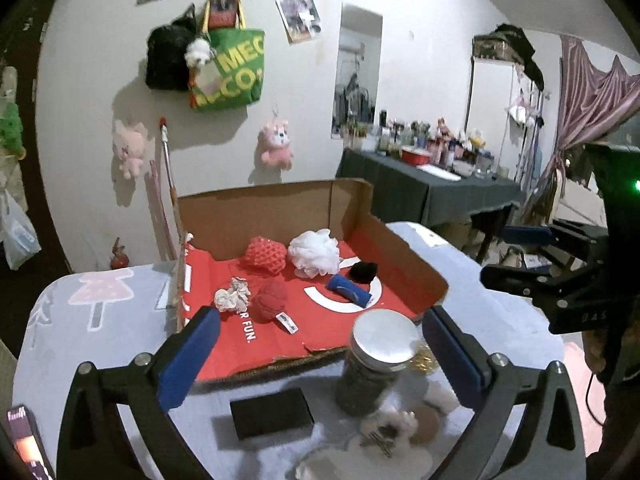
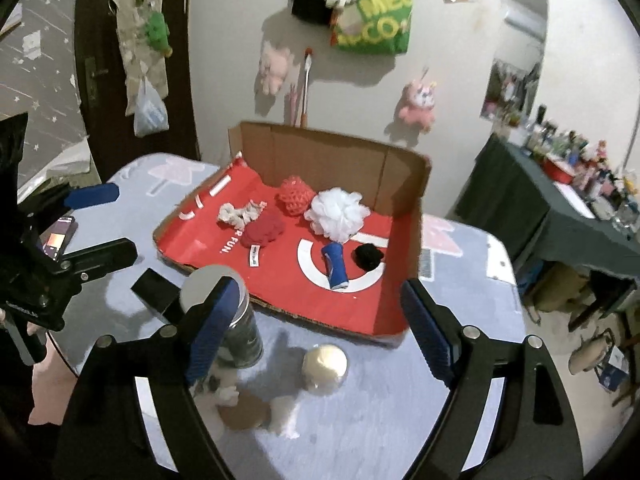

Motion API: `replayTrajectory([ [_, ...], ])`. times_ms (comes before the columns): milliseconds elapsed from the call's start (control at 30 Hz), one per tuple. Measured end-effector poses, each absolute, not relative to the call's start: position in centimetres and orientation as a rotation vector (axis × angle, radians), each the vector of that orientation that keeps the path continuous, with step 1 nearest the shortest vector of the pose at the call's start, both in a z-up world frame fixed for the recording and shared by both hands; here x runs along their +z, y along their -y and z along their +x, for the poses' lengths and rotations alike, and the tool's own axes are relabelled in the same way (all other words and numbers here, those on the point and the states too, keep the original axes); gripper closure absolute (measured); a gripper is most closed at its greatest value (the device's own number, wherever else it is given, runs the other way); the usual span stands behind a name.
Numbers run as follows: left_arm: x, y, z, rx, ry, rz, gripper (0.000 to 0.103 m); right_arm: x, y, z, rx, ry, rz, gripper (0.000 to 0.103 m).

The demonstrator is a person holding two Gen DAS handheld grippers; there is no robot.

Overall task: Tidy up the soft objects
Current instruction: 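Withdraw both tools from the box back toward the table items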

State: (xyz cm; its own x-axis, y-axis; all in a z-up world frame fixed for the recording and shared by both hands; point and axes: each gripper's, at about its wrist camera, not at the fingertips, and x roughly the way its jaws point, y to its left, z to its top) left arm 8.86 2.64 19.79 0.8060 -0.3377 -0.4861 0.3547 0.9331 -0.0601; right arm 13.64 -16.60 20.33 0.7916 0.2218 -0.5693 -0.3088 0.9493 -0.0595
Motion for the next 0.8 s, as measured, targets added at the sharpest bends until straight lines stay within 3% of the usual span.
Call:
replayTrajectory([
  [300, 18.4, -2.7, 2.8, -0.353, -0.429, -0.007, 0.0, 18.3, 17.1, 6.8, 0.222, -0.442, -0.12, 0.012],
  [800, 9.1, -1.4, 0.6, -0.255, -0.509, -0.01, 0.0, 8.7, 17.9, 5.8, 0.166, -0.493, -0.019, 0.012],
])
